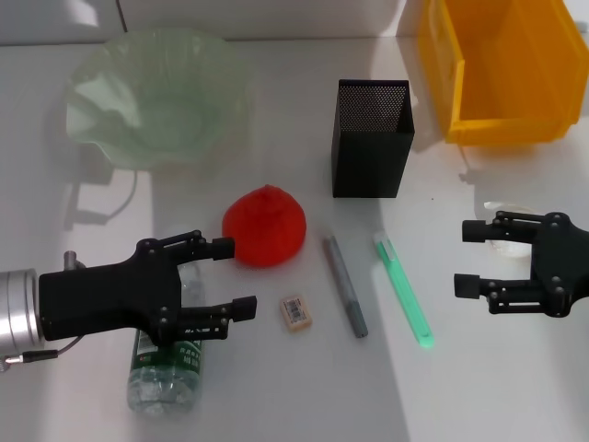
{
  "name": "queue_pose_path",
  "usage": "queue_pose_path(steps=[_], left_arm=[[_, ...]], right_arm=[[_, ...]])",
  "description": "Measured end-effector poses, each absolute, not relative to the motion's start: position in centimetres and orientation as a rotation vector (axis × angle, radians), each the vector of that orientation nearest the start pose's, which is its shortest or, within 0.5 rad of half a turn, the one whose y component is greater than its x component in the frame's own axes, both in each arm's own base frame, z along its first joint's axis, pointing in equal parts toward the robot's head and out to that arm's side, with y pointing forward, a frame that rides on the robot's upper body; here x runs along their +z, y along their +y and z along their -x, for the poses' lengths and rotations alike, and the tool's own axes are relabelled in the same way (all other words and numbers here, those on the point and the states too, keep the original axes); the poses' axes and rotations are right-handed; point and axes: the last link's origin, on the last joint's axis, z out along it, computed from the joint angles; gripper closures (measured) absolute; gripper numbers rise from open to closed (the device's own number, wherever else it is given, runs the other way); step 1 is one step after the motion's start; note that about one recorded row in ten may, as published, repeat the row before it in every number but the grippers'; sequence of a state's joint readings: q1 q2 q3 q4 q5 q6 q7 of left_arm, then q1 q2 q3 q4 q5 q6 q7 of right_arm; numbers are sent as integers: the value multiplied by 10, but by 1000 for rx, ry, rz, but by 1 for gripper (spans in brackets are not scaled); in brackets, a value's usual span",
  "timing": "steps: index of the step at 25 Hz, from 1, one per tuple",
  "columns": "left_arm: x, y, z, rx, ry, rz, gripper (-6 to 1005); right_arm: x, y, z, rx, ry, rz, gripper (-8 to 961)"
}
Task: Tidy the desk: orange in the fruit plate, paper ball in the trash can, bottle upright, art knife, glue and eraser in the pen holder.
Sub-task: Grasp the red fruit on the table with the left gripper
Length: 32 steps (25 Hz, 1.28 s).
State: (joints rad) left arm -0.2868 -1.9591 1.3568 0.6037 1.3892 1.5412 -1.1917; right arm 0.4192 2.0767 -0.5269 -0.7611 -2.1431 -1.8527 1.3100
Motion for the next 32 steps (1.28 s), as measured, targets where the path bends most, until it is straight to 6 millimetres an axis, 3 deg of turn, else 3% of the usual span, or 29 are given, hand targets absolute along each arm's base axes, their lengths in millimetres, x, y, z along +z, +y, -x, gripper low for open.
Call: queue_pose_path(steps=[19, 26, 32], left_arm=[[-15, 261, 286, -842, -508, 2817, 167], [-19, 278, 274, -896, -435, 2695, 171], [-35, 304, 265, -820, -435, 2627, 175]], right_arm=[[26, 279, -283, 758, 576, 2825, 167], [28, 272, -289, 763, 602, 2811, 167], [30, 266, -296, 755, 623, 2796, 167]])
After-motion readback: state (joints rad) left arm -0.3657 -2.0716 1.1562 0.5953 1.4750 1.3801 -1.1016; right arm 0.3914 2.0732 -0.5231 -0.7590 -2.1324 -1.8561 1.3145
